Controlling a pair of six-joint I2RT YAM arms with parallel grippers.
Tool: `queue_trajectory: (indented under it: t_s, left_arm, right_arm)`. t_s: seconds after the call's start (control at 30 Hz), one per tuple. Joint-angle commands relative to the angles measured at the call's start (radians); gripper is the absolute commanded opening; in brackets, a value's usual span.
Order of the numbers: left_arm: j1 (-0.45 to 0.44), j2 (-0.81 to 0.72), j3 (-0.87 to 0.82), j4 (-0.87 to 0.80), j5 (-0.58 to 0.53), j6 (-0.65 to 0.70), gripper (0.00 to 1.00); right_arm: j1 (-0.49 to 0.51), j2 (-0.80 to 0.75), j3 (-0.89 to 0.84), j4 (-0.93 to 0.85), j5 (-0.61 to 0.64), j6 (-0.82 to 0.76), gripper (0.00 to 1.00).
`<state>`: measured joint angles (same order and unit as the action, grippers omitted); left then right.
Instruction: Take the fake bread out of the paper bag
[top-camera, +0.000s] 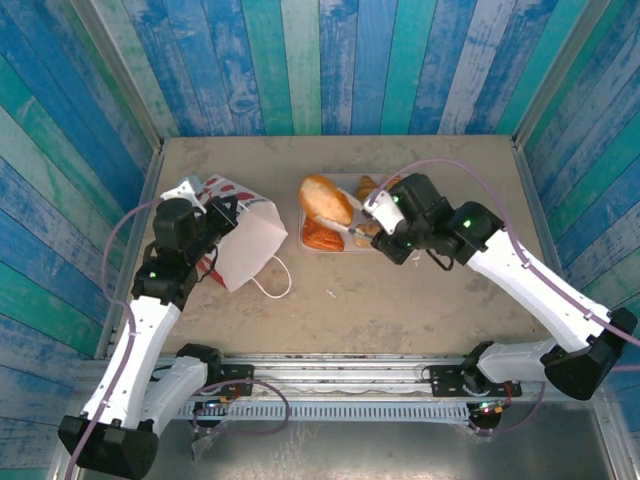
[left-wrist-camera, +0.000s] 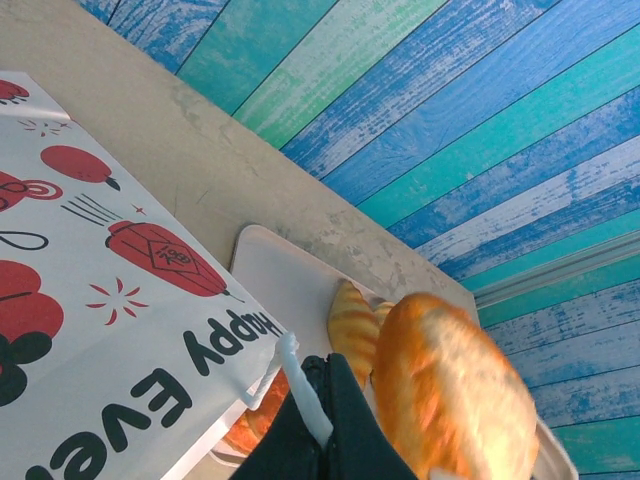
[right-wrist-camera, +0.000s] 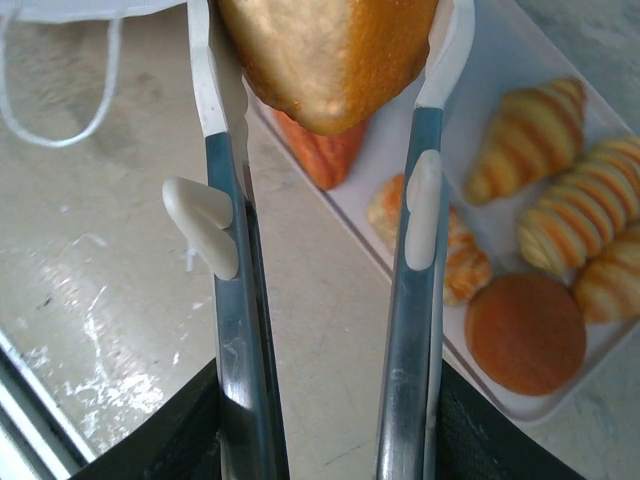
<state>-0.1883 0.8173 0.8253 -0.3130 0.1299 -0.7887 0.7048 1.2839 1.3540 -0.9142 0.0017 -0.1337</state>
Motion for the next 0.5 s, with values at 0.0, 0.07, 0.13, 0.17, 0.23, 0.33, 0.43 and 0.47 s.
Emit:
queue_trajectory:
  t_s: [0.0, 0.07, 0.13, 0.17, 0.23, 0.33, 0.43, 0.47]
  left_arm:
    - [-0.002, -0.028, -0.009, 0.024, -0.004, -0.002, 0.0]
    - [-0.002, -0.03, -0.006, 0.022, 0.0, 0.007, 0.0]
    - [-0.002, -0.03, -0.009, 0.023, 0.004, 0.012, 0.0]
    - [-0.002, -0.031, -0.009, 0.023, 0.008, 0.014, 0.0]
    - [-0.002, -0.03, -0.009, 0.028, 0.019, 0.018, 0.0]
    - [-0.002, -0.024, -0.012, 0.035, 0.037, 0.026, 0.0]
    - [-0.002, -0.018, -0.012, 0.041, 0.055, 0.032, 0.0]
    - [-0.003, -0.017, -0.012, 0.041, 0.063, 0.035, 0.0]
  right_arm:
    - [-0.078, 0.008, 0.046, 0.029, -0.066, 0.055, 0.45]
    - [-0.132, 0.014, 0.052, 0.029, -0.1, 0.058, 0.45]
    - [-0.182, 0.021, 0.06, 0.031, -0.136, 0.062, 0.45]
    - [-0.206, 0.027, 0.064, 0.03, -0.157, 0.064, 0.45]
    - [-0.252, 0.04, 0.075, 0.032, -0.198, 0.07, 0.45]
    - [-0.291, 0.08, 0.087, 0.04, -0.27, 0.074, 0.45]
    - [-0.294, 0.14, 0.119, 0.037, -0.275, 0.07, 0.45]
    - [-0.294, 0.163, 0.13, 0.036, -0.282, 0.066, 0.45]
